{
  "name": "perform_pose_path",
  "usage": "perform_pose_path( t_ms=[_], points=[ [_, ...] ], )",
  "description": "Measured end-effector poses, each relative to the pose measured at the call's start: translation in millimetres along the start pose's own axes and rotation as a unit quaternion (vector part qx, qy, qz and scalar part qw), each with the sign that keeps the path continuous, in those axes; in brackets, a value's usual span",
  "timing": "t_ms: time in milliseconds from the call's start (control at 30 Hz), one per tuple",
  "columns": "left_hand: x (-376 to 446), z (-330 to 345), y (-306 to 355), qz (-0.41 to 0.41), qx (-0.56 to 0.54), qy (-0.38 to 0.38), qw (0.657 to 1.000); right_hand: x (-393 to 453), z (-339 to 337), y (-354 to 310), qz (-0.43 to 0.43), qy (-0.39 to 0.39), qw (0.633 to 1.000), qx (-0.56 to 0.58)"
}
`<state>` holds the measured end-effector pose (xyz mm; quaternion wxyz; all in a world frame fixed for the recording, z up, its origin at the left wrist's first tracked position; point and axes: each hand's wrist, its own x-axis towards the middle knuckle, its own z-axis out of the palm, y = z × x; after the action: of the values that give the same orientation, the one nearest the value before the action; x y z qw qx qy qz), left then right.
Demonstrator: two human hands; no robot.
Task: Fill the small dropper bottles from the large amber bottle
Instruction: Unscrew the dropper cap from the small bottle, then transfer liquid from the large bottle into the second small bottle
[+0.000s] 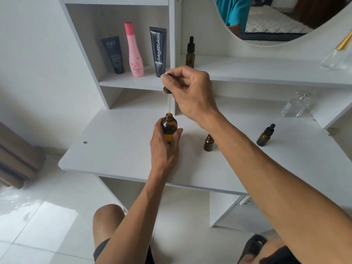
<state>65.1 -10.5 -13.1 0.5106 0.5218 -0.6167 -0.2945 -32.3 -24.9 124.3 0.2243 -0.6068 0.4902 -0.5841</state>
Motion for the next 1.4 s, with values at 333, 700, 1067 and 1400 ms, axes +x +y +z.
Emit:
perform_pose_path(
  t_ms=[333,700,1067,1400],
  points=[
    [0.4,1.4,-2.7,0.0,-0.005,-0.004,1.0,0.4,5.0,8.0,0.009,0.009,1.0,-0.018],
    [0.6,-0.1,-2.1,0.005,-0.014,-0.009,1.0,-15.6,10.0,30.7,0.048,-0.018,0.998,-0.037],
    [0.5,-2.0,-1.5,0.016,-0.005,-0.01,1.0,-24.1,14.9,44.2,0.063,-0.01,0.996,-0.064],
    [-0.2,-0.6,-2.6,0.01,-0.015,-0.013,1.0,-25.2,10.2,35.8,0.071,-0.014,0.997,-0.02]
  ],
)
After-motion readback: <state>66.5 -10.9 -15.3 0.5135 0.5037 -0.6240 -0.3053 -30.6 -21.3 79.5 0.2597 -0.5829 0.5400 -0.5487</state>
